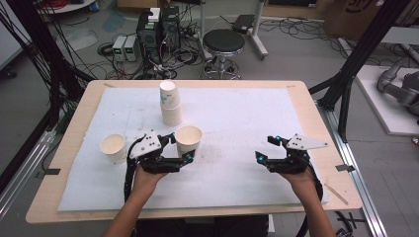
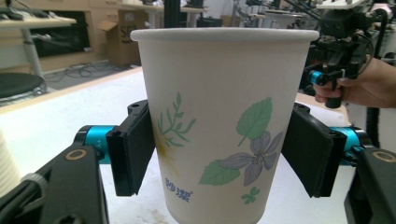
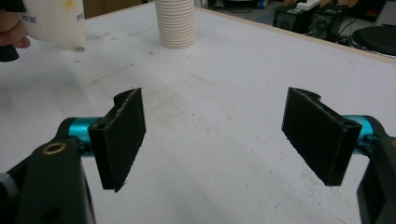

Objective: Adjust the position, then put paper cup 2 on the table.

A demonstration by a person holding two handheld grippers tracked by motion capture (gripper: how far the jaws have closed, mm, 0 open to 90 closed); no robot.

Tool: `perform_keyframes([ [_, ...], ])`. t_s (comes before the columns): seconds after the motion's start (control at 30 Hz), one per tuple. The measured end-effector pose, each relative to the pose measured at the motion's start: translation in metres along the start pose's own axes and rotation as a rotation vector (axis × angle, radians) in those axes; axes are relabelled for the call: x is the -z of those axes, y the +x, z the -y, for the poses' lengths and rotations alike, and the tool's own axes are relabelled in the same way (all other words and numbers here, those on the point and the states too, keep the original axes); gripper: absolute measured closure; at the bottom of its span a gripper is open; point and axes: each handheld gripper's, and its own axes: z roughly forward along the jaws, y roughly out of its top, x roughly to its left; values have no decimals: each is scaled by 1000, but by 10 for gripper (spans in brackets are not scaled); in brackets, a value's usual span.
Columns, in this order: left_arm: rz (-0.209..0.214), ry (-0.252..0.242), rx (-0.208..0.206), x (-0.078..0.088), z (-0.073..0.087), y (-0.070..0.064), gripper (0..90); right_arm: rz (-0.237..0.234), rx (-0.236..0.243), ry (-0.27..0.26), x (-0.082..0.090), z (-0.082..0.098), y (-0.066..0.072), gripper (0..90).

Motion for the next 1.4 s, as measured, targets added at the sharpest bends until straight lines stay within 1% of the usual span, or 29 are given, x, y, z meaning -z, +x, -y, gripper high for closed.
perform_keyframes([
  [0.03, -6, -2, -5, 0, -1, 0, 298, 5, -3, 3, 1, -1, 0, 223],
  [0.07, -9, -8, -8, 0, -1, 0, 298, 8, 4, -4, 1, -1, 0, 223],
  [0.1, -8, -11, -5, -1, -1, -1, 297, 12, 5, -5, 1, -1, -1, 223],
  [0.3, -15, -17, -13, -8, -1, 0, 295, 24, 7, -17, 5, -1, -2, 223],
  [0.33, -13, -13, -11, -9, -1, 0, 295, 27, 7, -15, 6, -1, -2, 223],
  [0.5, -18, -19, -5, -12, -1, -2, 295, 22, 1, -24, 8, -1, -2, 223],
  [0.63, -8, -16, -8, -15, -3, -2, 295, 18, 1, -49, 13, -4, -1, 223],
  [0.67, -6, -17, -7, -16, -4, -2, 295, 18, -5, -51, 14, -4, 0, 223],
  [0.73, -6, -23, -2, -19, -5, -2, 295, 19, -2, -48, 14, -4, -1, 223],
  [0.87, 3, -23, -7, -27, -8, -1, 296, 17, 0, -44, 13, -3, 0, 223],
  [1.03, -6, -33, -3, -40, -9, 3, 296, 16, -6, -34, 11, -1, 0, 223],
  [1.13, -16, -32, 1, -49, -7, 7, 296, 15, 2, -29, 10, -1, 0, 223],
  [1.23, -24, -12, 8, -59, -2, 9, 296, 19, 7, -29, 11, 0, 0, 223],
  [1.27, -23, -8, 15, -63, -1, 10, 296, 18, -1, -25, 12, 1, 0, 223],
  [1.4, -32, 7, 30, -76, 5, 13, 296, 23, -2, -28, 14, 2, 0, 223],
])
